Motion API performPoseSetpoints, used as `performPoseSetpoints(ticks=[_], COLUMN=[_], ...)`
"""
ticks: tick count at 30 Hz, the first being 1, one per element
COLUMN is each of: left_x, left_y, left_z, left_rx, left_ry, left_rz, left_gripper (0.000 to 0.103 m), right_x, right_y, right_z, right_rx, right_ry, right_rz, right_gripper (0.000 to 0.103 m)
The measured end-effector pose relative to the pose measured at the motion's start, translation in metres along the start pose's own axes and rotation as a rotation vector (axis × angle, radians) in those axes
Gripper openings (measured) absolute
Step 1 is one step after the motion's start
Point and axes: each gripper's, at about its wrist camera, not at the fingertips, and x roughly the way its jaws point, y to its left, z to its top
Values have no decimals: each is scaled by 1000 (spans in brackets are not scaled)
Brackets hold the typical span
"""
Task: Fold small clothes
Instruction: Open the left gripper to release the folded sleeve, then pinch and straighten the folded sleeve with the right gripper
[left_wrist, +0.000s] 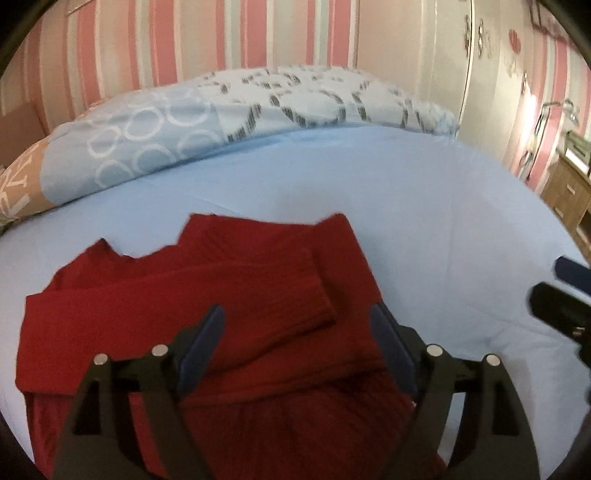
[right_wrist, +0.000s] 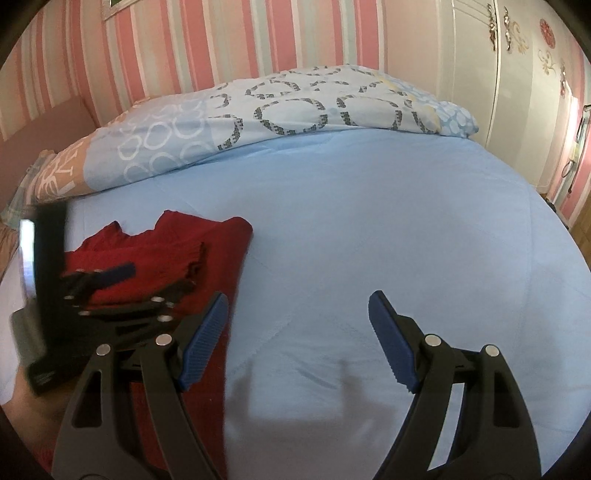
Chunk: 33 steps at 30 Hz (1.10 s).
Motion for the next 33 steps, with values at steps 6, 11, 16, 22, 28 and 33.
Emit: performPoseSetpoints(ticks=[6, 11, 16, 22, 28, 33], left_x=[-26, -41, -51, -52, -33, -26], left_y=[49, 115, 185, 249, 270, 269], left_z=[-7, -29, -46, -62, -72, -75], left_rx=[-66, -113, -175, -241, -270, -260], left_ry=[-5, -4, -4, 3, 50, 67], left_rz=[85, 200, 297, 373, 368, 380], left_gripper=[82, 82, 82, 82, 82, 86], right_x=[13, 43, 79, 124, 138, 122], right_y=[23, 67, 103, 114, 122, 117], right_z=[6, 14, 20, 17, 16, 13], right_rx=[-14, -50, -95, -91, -100, -104], right_ry=[11, 41, 74, 166, 176, 145], right_rz=[3, 39, 80, 43, 49, -9], right_gripper=[82, 82, 76, 60, 11, 3])
